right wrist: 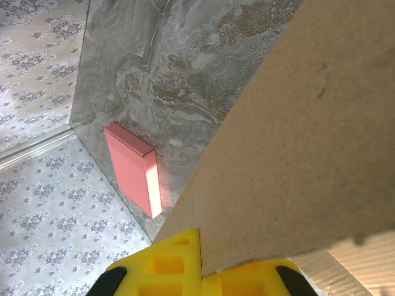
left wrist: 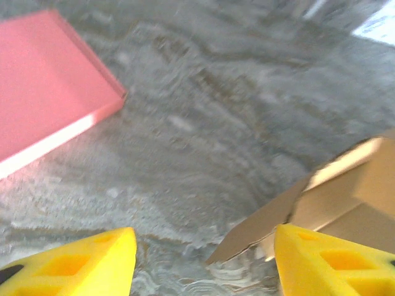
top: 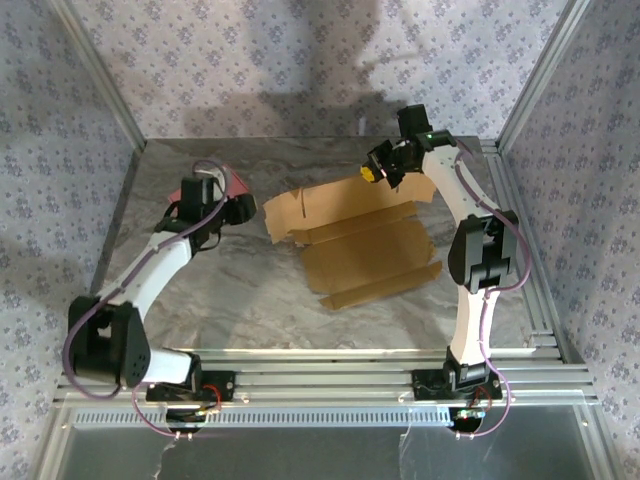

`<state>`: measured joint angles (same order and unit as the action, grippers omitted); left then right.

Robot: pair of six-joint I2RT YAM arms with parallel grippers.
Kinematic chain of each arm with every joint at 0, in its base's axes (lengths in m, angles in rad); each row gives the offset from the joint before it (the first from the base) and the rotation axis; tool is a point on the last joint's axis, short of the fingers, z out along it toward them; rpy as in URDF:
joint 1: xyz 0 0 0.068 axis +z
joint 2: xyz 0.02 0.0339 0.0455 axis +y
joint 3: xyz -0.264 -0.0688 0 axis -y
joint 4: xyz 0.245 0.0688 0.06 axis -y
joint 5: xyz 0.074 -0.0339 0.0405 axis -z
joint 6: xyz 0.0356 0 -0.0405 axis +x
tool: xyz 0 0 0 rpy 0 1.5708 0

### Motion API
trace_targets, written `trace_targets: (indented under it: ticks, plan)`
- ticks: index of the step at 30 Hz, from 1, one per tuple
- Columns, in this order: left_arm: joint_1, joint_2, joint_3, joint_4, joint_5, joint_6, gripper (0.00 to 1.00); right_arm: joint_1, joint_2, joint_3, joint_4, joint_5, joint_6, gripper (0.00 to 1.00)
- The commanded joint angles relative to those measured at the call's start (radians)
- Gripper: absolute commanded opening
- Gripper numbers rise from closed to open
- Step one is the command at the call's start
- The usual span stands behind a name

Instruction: Fold the paper box

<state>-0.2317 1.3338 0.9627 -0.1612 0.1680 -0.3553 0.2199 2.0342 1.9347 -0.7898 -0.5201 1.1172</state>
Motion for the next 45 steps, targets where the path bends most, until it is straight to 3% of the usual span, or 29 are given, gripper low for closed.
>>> trace_targets:
  ticks: [1,6,9,13,16,17,20,22,23,30,32,45]
  plan:
    - [-0.024,0.017,-0.009,-0.014,0.095,0.070,0.63,-0.007,0.023,0.033,-0.037,0.009,-0.007,0.00]
    - [-0.053,0.124,0.051,-0.054,0.149,0.156,0.68,-0.005,0.024,0.035,-0.041,0.009,-0.008,0.00]
    - [-0.065,0.201,0.105,-0.092,0.129,0.170,0.85,-0.005,0.026,0.036,-0.040,0.008,-0.007,0.00]
    - [-0.092,0.288,0.181,-0.107,0.096,0.156,0.89,-0.002,0.027,0.043,-0.041,0.009,-0.004,0.00]
    - [-0.123,0.342,0.234,-0.133,-0.030,0.128,0.80,-0.001,0.027,0.046,-0.040,0.011,0.000,0.00]
    - [-0.128,0.358,0.246,-0.137,-0.065,0.107,0.71,0.000,0.028,0.047,-0.040,0.012,0.001,0.00]
    - [-0.151,0.405,0.283,-0.170,-0.121,0.036,0.30,0.005,0.024,0.046,-0.039,0.017,0.006,0.00]
    - [-0.192,0.423,0.307,-0.205,-0.219,-0.004,0.10,0.009,0.018,0.042,-0.034,0.023,0.012,0.00]
    - [-0.213,0.428,0.312,-0.219,-0.273,-0.027,0.06,0.012,0.015,0.036,-0.031,0.027,0.016,0.00]
    - [-0.316,0.457,0.353,-0.335,-0.549,-0.314,0.00,0.027,-0.023,-0.026,0.015,0.052,0.056,0.00]
    - [-0.321,0.474,0.366,-0.375,-0.577,-0.414,0.00,0.031,-0.042,-0.061,0.041,0.061,0.070,0.00]
    - [-0.324,0.562,0.489,-0.496,-0.499,-0.876,0.06,0.048,-0.107,-0.179,0.146,0.056,0.144,0.00]
